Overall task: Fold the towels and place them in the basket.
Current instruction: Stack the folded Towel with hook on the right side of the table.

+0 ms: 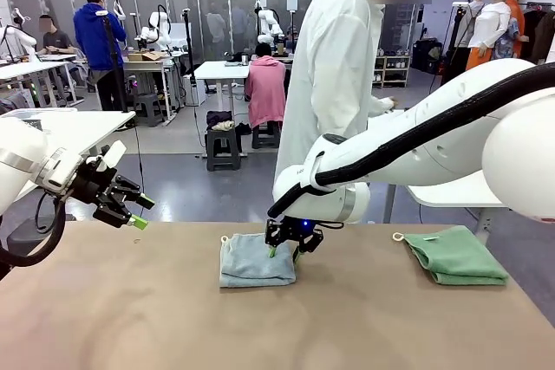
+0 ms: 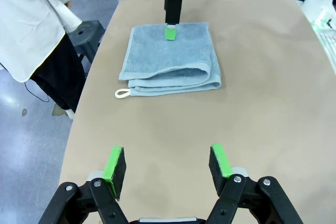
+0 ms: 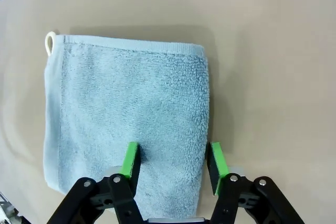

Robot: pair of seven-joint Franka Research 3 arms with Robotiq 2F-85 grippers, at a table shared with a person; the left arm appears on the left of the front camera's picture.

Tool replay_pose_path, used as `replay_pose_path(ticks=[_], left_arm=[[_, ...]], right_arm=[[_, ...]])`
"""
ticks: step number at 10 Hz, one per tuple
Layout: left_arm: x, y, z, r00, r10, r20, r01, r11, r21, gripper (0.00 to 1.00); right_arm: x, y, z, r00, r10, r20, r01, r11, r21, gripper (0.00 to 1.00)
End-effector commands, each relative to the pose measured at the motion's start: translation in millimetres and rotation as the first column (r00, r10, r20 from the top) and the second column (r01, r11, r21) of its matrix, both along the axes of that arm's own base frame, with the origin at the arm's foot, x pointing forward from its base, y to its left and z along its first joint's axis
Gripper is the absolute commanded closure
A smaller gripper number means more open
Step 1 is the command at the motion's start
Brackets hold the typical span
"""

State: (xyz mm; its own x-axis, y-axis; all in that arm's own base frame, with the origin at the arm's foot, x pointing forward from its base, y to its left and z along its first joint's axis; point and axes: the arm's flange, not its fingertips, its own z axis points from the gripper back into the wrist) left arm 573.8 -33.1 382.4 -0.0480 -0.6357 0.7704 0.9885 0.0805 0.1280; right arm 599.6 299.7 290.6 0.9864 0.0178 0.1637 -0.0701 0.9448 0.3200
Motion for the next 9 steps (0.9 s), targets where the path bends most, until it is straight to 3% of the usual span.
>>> replay_pose_path(ticks=[1,2,3,4,5,6,7,8,9], left_arm=[[-1,0,2,1.0,0.002,-0.001,-0.002,1.0,0.012,0.19],[-1,0,2,1.0,0.002,-0.001,-0.002,1.0,0.012,0.19],[-1,0,2,1.0,0.002,-0.001,-0.002,1.0,0.012,0.19],[-1,0,2,1.0,0.002,-0.001,-0.002,1.0,0.012,0.19],[-1,0,2,1.0,0.002,-0.001,-0.002,1.0,0.012,0.19],[-1,0,2,1.0,0.002,-0.001,-0.002,1.0,0.012,0.19],[-1,0,2,1.0,0.002,-0.001,-0.002,1.0,0.012,0.19],[-1,0,2,1.0,0.002,-0.001,-0.002,1.0,0.012,0.19],[-1,0,2,1.0,0.002,-0.001,-0.002,1.0,0.012,0.19]], right_arm=[[4,-4,-5,1.0,0.015,0.007,-0.015,0.999,0.051,0.41],[6,-4,-9,1.0,0.015,-0.001,-0.015,0.999,0.051,0.75],[7,-4,-11,1.0,0.018,-0.005,-0.018,0.999,0.05,0.61],[5,-2,-11,1.0,0.024,-0.007,-0.024,0.999,0.049,0.95],[4,-2,-8,1.0,0.029,-0.006,-0.028,0.998,0.048,0.61],[1,-4,-5,1.0,0.029,-0.009,-0.028,0.998,0.051,1.0],[-2,-7,-1,0.999,0.033,-0.014,-0.032,0.999,0.044,0.81],[-4,-13,7,0.999,0.042,-0.015,-0.042,0.998,0.04,1.0],[-8,-21,18,0.999,0.05,-0.022,-0.049,0.998,0.034,1.0]])
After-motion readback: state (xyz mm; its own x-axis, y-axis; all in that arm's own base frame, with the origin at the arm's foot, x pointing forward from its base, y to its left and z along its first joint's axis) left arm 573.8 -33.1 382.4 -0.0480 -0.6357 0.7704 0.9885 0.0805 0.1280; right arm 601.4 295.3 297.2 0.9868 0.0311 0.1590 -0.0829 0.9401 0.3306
